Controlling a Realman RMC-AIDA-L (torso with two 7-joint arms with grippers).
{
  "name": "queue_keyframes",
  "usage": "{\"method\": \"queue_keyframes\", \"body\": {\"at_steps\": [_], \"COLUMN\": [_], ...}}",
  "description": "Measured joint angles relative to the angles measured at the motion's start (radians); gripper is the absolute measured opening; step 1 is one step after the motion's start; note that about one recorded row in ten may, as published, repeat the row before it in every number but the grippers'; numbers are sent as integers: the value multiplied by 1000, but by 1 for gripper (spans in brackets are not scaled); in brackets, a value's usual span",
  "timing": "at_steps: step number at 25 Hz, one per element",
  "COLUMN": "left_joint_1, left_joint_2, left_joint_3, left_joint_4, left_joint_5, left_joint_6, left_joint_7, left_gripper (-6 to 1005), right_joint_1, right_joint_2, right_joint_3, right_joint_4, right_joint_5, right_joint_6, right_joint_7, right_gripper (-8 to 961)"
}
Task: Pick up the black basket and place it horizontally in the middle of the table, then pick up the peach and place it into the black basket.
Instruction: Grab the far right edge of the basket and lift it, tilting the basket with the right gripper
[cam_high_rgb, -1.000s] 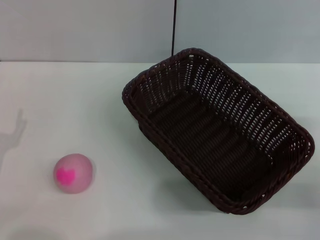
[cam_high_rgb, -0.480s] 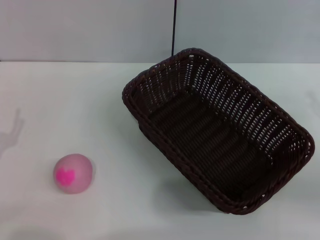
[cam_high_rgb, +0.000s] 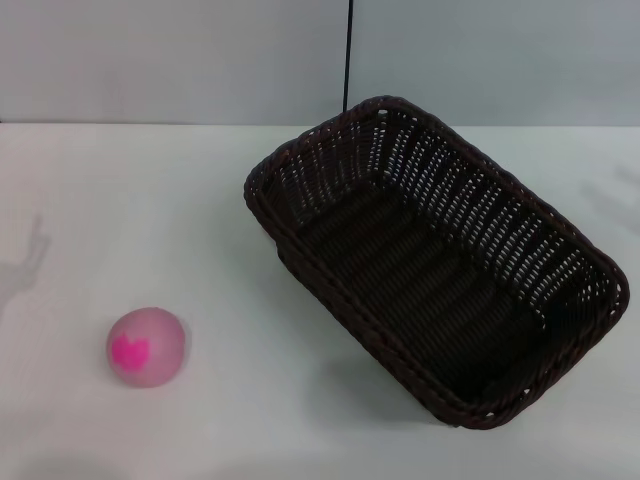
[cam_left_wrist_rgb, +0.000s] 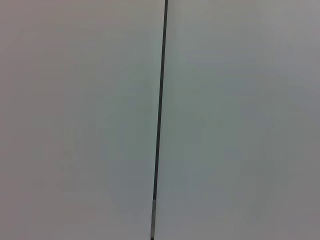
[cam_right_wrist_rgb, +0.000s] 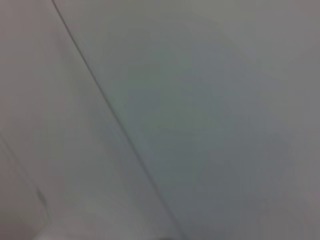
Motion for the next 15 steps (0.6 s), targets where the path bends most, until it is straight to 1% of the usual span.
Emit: {"method": "queue_keyframes", "body": {"at_steps": [1,3,4,5,6,7,8,10,12,13,14,15], "left_joint_1": [0,-1,-1,-1,-1,-1,-1,-1,-1,-1,-1,1], "left_joint_2": [0,0,0,0,0,0,-1,-1,-2,-2,-2,-3], "left_joint_3": [0,0,0,0,0,0,0,0,0,0,0,0], "left_joint_4": [0,0,0,0,0,0,-7,-7,-8,-8,-8,-8], "left_joint_5": [0,0,0,0,0,0,0,0,1,1,1,1], "left_joint_6": [0,0,0,0,0,0,5,5,8,8,8,8], "left_joint_7": [0,0,0,0,0,0,0,0,0,0,0,0], "left_gripper": [838,838,838,838,838,838,838,837,837,837,837,837], "right_joint_1": [54,107,107,160,160,179,215,229,256,279,279,289], "right_joint_2": [-17,-35,-35,-46,-46,-47,-48,-48,-50,-53,-53,-55], "right_joint_3": [-2,-3,-3,-3,-3,-6,-16,-26,-49,-71,-71,-83], "right_joint_4": [-63,-85,-85,-90,-90,-90,-84,-71,-30,26,26,55], "right_joint_5": [-135,-243,-243,-347,-347,-389,-459,-481,-506,-518,-518,-522], "right_joint_6": [-39,-81,-81,-106,-106,-109,-113,-111,-102,-84,-84,-73], "right_joint_7": [136,242,242,319,319,341,373,379,385,386,386,386], "right_gripper": [740,739,739,738,738,738,737,737,736,735,735,735]}}
